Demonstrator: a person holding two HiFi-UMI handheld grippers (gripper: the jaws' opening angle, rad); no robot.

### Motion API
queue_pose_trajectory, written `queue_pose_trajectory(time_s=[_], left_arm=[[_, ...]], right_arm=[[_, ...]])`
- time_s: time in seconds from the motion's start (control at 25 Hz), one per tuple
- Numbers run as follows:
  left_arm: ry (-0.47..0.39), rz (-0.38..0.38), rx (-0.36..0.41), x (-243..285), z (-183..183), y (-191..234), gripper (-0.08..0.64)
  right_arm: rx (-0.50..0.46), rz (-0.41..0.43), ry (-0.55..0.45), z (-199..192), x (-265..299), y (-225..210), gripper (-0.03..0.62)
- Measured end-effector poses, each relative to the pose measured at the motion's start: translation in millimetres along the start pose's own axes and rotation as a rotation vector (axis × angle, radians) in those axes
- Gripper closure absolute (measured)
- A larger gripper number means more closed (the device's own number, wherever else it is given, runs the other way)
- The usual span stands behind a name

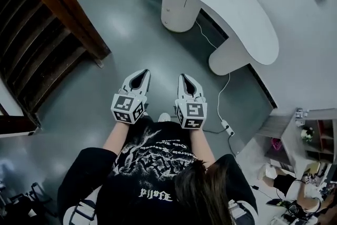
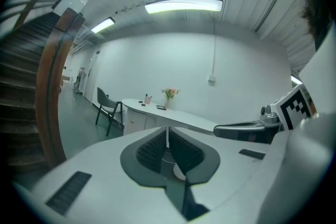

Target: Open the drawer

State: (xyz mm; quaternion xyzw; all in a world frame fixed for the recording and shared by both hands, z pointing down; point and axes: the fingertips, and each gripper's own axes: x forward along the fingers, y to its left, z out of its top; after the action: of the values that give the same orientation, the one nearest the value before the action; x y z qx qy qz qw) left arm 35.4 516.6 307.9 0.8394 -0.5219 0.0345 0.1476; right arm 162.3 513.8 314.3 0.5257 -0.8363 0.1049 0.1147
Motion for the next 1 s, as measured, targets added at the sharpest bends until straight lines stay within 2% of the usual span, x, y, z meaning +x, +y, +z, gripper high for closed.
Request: queue_pose_trajectory(time_s=[0.16, 0.44, 0.6, 0.84, 1.0], left_arm=[[-0.034, 0.043, 0.028, 6, 4, -10, 0.531], [-0.071, 0.047, 0.113, 19, 15, -27, 0.531], [-0.101, 0.041, 0.114, 29, 24, -19, 0.531], [-0.069, -0.012, 0.098, 64, 27, 2, 0.531], [-0.074, -0.027, 0.092, 91, 43, 29, 0.531]], right_arm=[[0.015, -0.027, -0.005, -5, -3, -28, 0.568], [0.035, -0.041, -0.089, 2, -5, -65, 0.568], [0.025, -0.052, -0.094, 3, 6, -69, 0.568], [0.008, -0.070, -0.062, 6, 40, -73, 0.568], [0.001, -0.096, -0.055, 20, 72, -80, 0.568]])
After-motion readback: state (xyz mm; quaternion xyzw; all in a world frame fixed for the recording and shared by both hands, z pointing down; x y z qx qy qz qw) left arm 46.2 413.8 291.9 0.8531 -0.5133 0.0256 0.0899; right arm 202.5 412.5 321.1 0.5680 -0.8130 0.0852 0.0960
